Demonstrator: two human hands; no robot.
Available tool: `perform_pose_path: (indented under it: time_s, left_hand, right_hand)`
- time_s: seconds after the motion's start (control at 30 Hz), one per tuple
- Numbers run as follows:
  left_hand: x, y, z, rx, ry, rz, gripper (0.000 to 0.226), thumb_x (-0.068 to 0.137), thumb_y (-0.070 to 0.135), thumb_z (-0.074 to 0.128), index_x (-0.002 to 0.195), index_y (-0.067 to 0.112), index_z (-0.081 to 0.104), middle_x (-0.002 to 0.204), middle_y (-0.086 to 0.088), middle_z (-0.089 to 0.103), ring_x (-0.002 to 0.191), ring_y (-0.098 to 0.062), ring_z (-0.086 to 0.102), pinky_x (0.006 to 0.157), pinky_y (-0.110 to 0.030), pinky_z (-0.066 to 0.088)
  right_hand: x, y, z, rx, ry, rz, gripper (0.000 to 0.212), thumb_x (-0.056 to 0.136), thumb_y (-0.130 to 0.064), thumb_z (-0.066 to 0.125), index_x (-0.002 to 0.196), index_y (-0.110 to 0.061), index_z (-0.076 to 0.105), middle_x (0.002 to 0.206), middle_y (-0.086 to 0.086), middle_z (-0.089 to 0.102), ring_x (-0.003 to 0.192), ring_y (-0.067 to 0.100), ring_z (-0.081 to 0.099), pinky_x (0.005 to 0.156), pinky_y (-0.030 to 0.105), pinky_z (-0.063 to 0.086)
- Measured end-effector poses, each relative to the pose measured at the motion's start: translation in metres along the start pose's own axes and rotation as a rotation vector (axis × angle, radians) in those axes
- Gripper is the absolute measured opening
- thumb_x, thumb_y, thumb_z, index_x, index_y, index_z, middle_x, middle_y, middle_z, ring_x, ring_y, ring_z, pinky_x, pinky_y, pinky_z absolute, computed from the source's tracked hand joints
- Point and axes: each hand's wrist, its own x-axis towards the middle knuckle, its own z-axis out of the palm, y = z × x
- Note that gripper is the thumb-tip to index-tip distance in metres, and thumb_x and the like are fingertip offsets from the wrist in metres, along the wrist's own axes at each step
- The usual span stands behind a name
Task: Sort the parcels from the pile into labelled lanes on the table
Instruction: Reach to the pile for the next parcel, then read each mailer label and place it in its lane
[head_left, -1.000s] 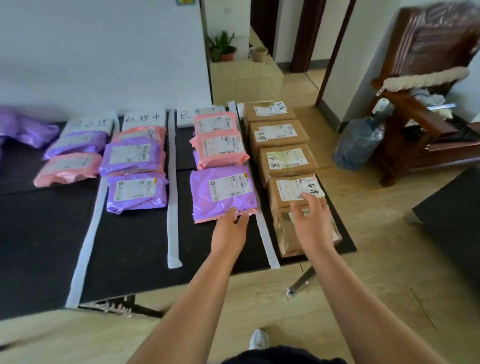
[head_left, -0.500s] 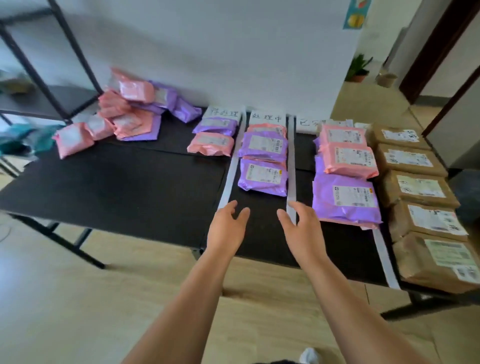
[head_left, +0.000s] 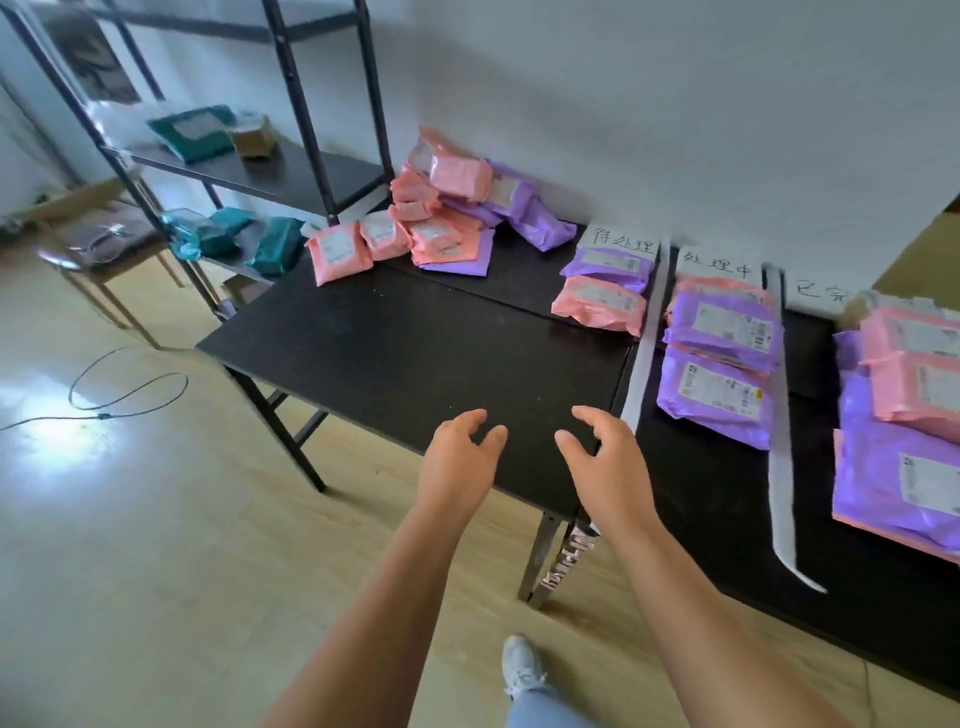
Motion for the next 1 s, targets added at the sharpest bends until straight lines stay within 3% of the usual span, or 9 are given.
perform_pose_path:
  time_s: [0.17,0.33,0.43,0.57,0.83,1.0]
  left_hand:
    - [0.049,-0.006,-0.023,0.041,-0.017,0.004,0.049,0.100,0.039,0.052,0.146,0.024,0.045,0.143,0.003,0.052,0.124,-0.014,0.054,0.099,-0.026,0.041]
    - [0.126,0.005,-0.044,0.078,-0.032,0.009,0.049,0.101,0.039,0.051,0.147,0.026,0.043,0.144,0.004,0.050,0.122,-0.013,0.055,0.098,-0.027,0.043]
    - [0.164,0.011,-0.061,0.113,-0.057,-0.009,0.049,0.101,0.037,0.052,0.147,0.026,0.042,0.145,0.003,0.049,0.120,-0.013,0.056,0.091,-0.023,0.043]
    - [0.218,0.012,-0.091,0.122,-0.007,-0.011,0.047,0.100,0.037,0.052,0.146,0.027,0.044,0.143,0.003,0.051,0.089,-0.003,0.055,0.071,-0.017,0.041]
    - [0.308,-0.003,-0.138,0.073,-0.024,-0.043,0.046,0.100,0.036,0.053,0.144,0.027,0.046,0.141,0.004,0.053,0.107,-0.008,0.057,0.080,-0.023,0.044]
    - [0.386,0.001,-0.170,0.100,-0.102,0.021,0.045,0.100,0.034,0.052,0.143,0.026,0.047,0.141,0.003,0.053,0.117,-0.013,0.056,0.086,-0.025,0.043]
  right_hand:
    - [0.044,-0.021,0.040,-0.008,-0.040,0.009,0.041,0.098,-0.031,0.059,0.139,-0.027,0.052,0.140,-0.009,0.048,0.128,0.008,0.047,0.095,0.022,0.037]
    - [0.116,-0.043,0.079,0.006,-0.024,0.021,0.040,0.097,-0.031,0.060,0.137,-0.027,0.053,0.139,-0.007,0.050,0.129,0.011,0.048,0.097,0.026,0.041]
    - [0.156,-0.063,0.103,0.019,-0.039,0.064,0.040,0.098,-0.031,0.059,0.137,-0.027,0.053,0.140,-0.005,0.051,0.127,0.011,0.049,0.090,0.025,0.039]
    - [0.199,-0.094,0.140,0.014,-0.098,0.033,0.039,0.098,-0.030,0.059,0.137,-0.026,0.053,0.141,-0.004,0.051,0.127,0.012,0.049,0.089,0.023,0.037]
    - [0.256,-0.133,0.205,-0.018,-0.136,0.033,0.039,0.098,-0.031,0.060,0.137,-0.028,0.053,0.140,-0.008,0.051,0.127,0.008,0.048,0.088,0.022,0.036]
    - [0.304,-0.162,0.243,-0.028,-0.040,0.072,0.039,0.097,-0.032,0.060,0.136,-0.027,0.054,0.137,-0.008,0.053,0.126,0.009,0.049,0.089,0.023,0.036]
